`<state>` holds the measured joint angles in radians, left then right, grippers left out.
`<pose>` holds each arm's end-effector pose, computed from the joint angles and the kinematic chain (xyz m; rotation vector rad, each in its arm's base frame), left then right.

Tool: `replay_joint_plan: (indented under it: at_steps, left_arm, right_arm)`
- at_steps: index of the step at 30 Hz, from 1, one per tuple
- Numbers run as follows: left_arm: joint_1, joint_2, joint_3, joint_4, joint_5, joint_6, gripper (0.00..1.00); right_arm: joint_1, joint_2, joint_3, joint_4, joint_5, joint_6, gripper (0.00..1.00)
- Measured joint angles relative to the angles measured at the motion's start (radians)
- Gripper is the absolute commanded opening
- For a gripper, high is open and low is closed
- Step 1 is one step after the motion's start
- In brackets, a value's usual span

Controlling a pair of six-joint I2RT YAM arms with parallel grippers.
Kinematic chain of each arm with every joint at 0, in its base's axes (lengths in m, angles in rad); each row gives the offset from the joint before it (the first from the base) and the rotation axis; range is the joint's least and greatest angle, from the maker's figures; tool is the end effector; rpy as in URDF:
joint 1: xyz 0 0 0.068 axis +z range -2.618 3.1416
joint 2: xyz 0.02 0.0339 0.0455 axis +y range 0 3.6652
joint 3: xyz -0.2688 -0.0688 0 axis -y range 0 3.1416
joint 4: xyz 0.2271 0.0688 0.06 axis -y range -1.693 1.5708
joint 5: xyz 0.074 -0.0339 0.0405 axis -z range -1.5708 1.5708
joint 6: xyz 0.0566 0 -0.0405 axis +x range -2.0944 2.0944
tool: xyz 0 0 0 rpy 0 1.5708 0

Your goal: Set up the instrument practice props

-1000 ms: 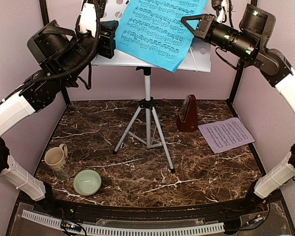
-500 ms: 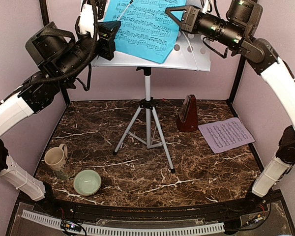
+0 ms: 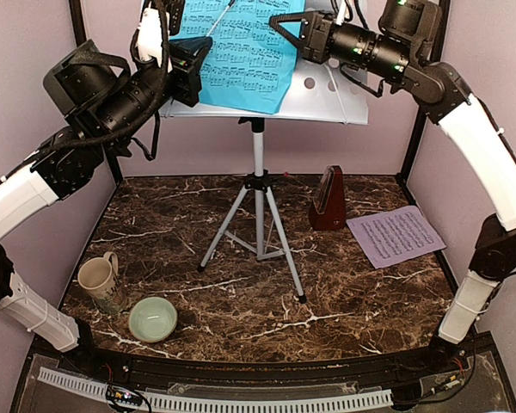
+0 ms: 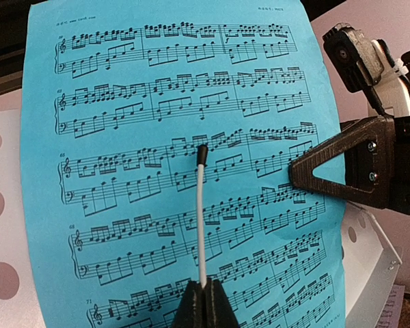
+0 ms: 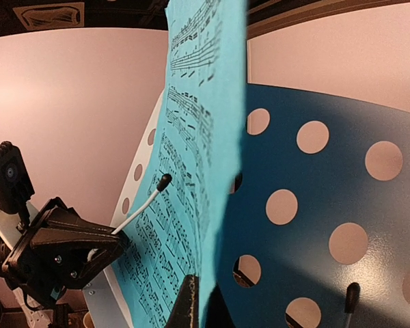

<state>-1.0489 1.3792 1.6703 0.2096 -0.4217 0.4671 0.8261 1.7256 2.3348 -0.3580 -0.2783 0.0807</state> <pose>0.1593 -0.2306 0.5603 0.4488 1.0284 -0.2943 0.2175 0.2589 0.5902 -0.7293 1.1861 0.9462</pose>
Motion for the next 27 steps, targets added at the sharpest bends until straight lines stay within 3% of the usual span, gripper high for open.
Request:
replay_joint_plan:
  at_steps: [27]
  left_arm:
    - [0.0,-0.003,-0.003,0.002,0.007,-0.005,0.0]
  right_arm:
    - [0.025,0.096,0.051,0.089,-0.066,-0.034,0.01]
